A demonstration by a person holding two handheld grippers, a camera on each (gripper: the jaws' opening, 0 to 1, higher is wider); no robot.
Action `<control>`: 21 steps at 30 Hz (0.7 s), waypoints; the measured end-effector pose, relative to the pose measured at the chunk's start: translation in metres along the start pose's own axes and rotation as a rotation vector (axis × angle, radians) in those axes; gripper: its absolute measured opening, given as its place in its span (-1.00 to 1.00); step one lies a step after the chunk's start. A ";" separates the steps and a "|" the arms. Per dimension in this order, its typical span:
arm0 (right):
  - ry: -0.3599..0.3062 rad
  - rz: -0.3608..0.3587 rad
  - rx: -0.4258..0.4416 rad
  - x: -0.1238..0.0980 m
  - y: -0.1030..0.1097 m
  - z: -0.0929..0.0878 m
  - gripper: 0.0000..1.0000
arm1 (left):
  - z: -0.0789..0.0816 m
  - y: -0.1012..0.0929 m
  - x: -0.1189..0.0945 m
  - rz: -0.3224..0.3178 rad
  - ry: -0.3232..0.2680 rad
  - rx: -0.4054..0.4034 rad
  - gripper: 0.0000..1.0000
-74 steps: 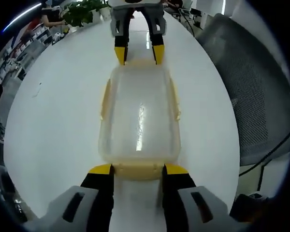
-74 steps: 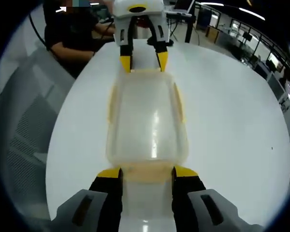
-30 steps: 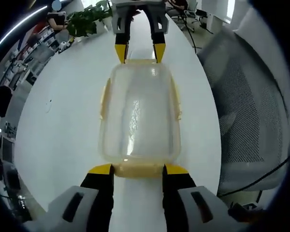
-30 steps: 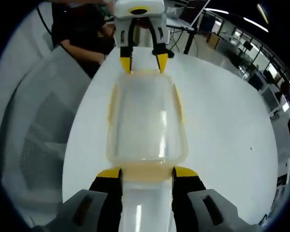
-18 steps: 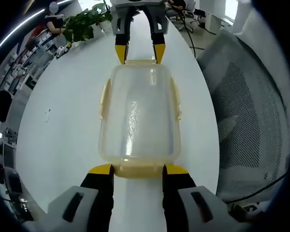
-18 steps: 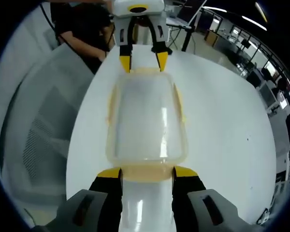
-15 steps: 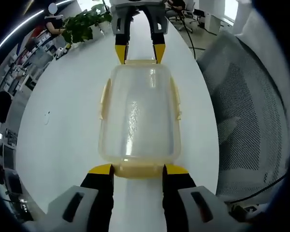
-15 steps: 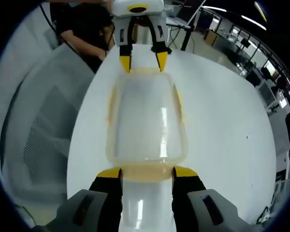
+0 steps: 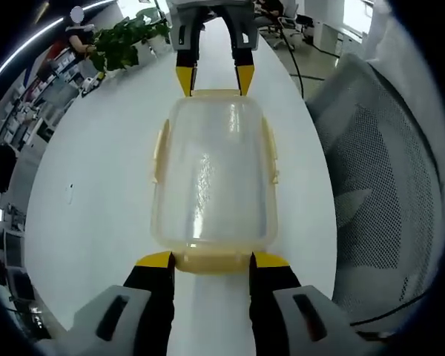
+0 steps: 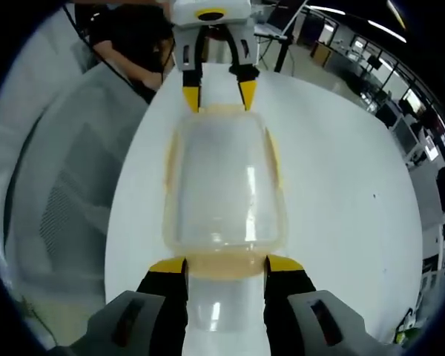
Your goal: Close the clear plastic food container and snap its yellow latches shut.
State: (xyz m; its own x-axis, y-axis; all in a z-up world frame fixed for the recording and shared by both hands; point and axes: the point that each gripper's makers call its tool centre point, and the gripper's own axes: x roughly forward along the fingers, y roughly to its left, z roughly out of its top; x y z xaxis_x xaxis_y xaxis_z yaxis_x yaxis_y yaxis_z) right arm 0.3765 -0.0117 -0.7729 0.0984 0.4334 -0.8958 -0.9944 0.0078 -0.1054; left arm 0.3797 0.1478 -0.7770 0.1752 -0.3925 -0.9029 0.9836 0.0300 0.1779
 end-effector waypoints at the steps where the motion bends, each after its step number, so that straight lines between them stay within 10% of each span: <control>1: 0.000 0.001 0.002 0.000 0.000 -0.002 -0.24 | 0.002 0.000 0.001 0.000 -0.001 0.002 -0.24; 21: 0.015 0.000 0.015 -0.013 -0.004 -0.040 -0.24 | 0.037 0.003 0.020 -0.011 -0.011 0.005 -0.23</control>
State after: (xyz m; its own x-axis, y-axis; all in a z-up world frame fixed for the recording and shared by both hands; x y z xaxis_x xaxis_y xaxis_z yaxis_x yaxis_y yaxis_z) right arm 0.3805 -0.0534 -0.7777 0.0987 0.4199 -0.9022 -0.9949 0.0216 -0.0988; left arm 0.3844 0.1062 -0.7796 0.1636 -0.4028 -0.9005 0.9853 0.0214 0.1695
